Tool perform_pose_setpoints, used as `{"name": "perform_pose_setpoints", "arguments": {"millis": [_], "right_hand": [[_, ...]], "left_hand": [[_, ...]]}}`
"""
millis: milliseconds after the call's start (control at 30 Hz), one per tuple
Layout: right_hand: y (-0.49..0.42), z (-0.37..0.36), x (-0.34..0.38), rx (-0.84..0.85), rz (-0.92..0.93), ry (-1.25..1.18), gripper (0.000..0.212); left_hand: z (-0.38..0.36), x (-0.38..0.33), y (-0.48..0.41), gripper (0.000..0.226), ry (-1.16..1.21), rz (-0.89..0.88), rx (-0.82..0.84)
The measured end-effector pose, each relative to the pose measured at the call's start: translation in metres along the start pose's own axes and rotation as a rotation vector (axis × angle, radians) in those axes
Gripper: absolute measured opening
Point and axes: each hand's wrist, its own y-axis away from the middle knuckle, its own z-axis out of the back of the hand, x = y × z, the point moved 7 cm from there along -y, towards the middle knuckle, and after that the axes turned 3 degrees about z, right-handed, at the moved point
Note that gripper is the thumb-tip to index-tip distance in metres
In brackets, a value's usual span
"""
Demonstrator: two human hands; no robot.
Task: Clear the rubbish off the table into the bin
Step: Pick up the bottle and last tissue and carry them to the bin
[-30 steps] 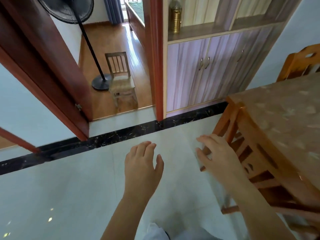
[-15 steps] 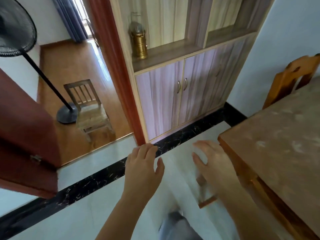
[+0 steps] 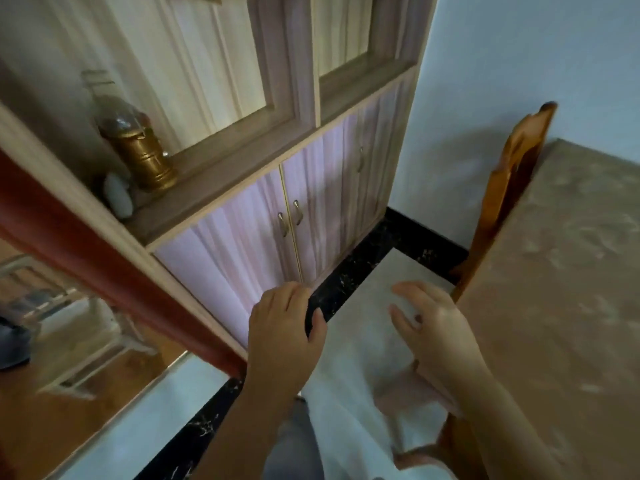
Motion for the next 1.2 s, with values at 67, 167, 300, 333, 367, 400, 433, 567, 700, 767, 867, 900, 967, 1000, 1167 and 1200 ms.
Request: {"name": "perform_pose_setpoints", "arguments": {"millis": [67, 167, 300, 333, 367, 400, 433, 567, 700, 767, 867, 900, 967, 1000, 1167, 1200], "right_hand": [[-0.031, -0.006, -0.012, -0.02, -0.062, 0.006, 0.023], [-0.082, -0.012, -0.02, -0.064, -0.097, 0.053, 0.024], [-0.147, -0.009, -0.03, -0.152, -0.179, 0.094, 0.026], [-0.159, -0.007, -0.036, -0.176, -0.215, 0.101, 0.026], [-0.17, -0.005, -0.043, -0.194, -0.25, 0.111, 0.027], [-0.178, -0.003, -0.051, -0.207, -0.282, 0.119, 0.027], [-0.184, -0.001, -0.06, -0.215, -0.316, 0.127, 0.027], [-0.189, 0.017, -0.105, -0.269, -0.502, 0.174, 0.026], [-0.204, 0.047, -0.157, -0.359, -0.625, 0.23, 0.028], [-0.219, 0.065, -0.183, -0.395, -0.636, 0.252, 0.027], [-0.233, 0.095, -0.221, -0.443, -0.706, 0.271, 0.026], [-0.234, 0.104, -0.233, -0.46, -0.734, 0.27, 0.026], [-0.236, 0.122, -0.255, -0.485, -0.771, 0.287, 0.026], [-0.236, 0.13, -0.265, -0.486, -0.785, 0.305, 0.026], [-0.226, 0.158, -0.305, -0.554, -0.89, 0.367, 0.027], [-0.224, 0.161, -0.31, -0.572, -0.917, 0.375, 0.028]], "left_hand": [[-0.015, 0.009, -0.043, 0.032, 0.021, -0.031, 0.02], [-0.039, 0.017, -0.108, 0.03, 0.067, -0.116, 0.058], [-0.067, 0.021, -0.188, 0.028, 0.126, -0.242, 0.115], [-0.074, 0.018, -0.206, 0.027, 0.146, -0.279, 0.13], [-0.081, 0.013, -0.223, 0.027, 0.156, -0.315, 0.137], [-0.09, 0.008, -0.24, 0.027, 0.161, -0.346, 0.144], [-0.1, 0.001, -0.255, 0.027, 0.17, -0.37, 0.153], [-0.145, -0.031, -0.294, 0.029, 0.248, -0.478, 0.276], [-0.194, -0.08, -0.334, 0.031, 0.3, -0.607, 0.36], [-0.213, -0.11, -0.356, 0.031, 0.32, -0.656, 0.371], [-0.237, -0.159, -0.384, 0.032, 0.339, -0.744, 0.412], [-0.245, -0.176, -0.392, 0.032, 0.343, -0.775, 0.423], [-0.26, -0.209, -0.407, 0.032, 0.359, -0.821, 0.434], [-0.267, -0.225, -0.414, 0.033, 0.369, -0.837, 0.435], [-0.309, -0.283, -0.425, 0.035, 0.414, -0.935, 0.552], [-0.317, -0.292, -0.427, 0.035, 0.424, -0.956, 0.579]]}}
